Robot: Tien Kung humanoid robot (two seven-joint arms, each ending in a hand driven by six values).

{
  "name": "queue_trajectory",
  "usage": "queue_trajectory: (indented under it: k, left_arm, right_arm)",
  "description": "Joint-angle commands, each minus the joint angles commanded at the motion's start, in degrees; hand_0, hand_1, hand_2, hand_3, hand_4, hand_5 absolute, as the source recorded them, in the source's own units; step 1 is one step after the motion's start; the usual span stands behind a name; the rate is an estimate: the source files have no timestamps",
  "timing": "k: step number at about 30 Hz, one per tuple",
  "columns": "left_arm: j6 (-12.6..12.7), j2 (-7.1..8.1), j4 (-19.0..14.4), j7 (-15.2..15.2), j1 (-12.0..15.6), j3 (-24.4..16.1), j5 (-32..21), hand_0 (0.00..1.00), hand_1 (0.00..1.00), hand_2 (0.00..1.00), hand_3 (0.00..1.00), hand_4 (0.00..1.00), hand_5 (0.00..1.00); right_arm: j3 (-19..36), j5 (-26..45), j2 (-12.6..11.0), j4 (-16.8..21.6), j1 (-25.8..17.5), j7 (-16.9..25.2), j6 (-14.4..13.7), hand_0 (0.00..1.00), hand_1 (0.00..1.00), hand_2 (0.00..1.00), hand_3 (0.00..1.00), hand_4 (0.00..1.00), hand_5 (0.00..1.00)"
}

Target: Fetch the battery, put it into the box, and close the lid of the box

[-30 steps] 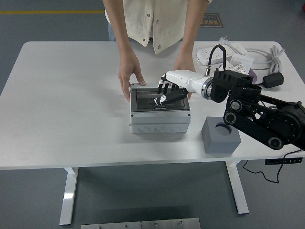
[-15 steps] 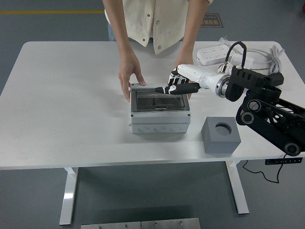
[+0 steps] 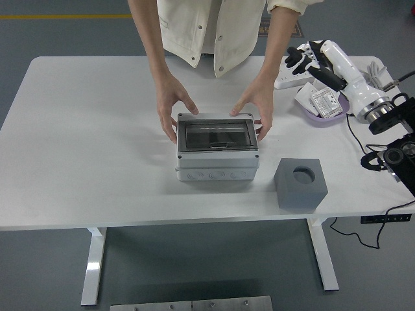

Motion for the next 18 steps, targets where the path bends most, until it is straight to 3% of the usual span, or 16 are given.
queue_trajectory:
  k: [3, 8, 18]
  left_arm:
    - [-0.1, -0.08, 0.0, 0.2, 0.3, -1.3, 1.1, 0.646, 0.722, 0.616, 0.586, 0.554, 0.278]
    - [-0.1, -0.24, 0.0, 0.3, 0.6, -2.3, 1.9, 0.647, 0.721, 0.616, 0.585, 0.556, 0.281]
    - [-0.2, -0.46, 0.0, 0.1, 0.7, -2.5, 2.0, 0.647, 0.721, 0.615, 0.585, 0.556, 0.282]
  right_arm:
    - [3.7, 4.5, 1.2, -1.3, -3.2, 4.1, -1.4, 0.521, 0.480, 0.523, 0.520, 0.998, 0.998]
    - [9.0, 11.1, 3.6, -3.3, -7.5, 8.6, -1.3, 0.528, 0.476, 0.527, 0.515, 0.998, 0.998]
    - [10.9, 17.9, 6.5, -6.5, -11.0, 7.6, 1.9, 0.536, 0.482, 0.538, 0.525, 0.998, 0.998]
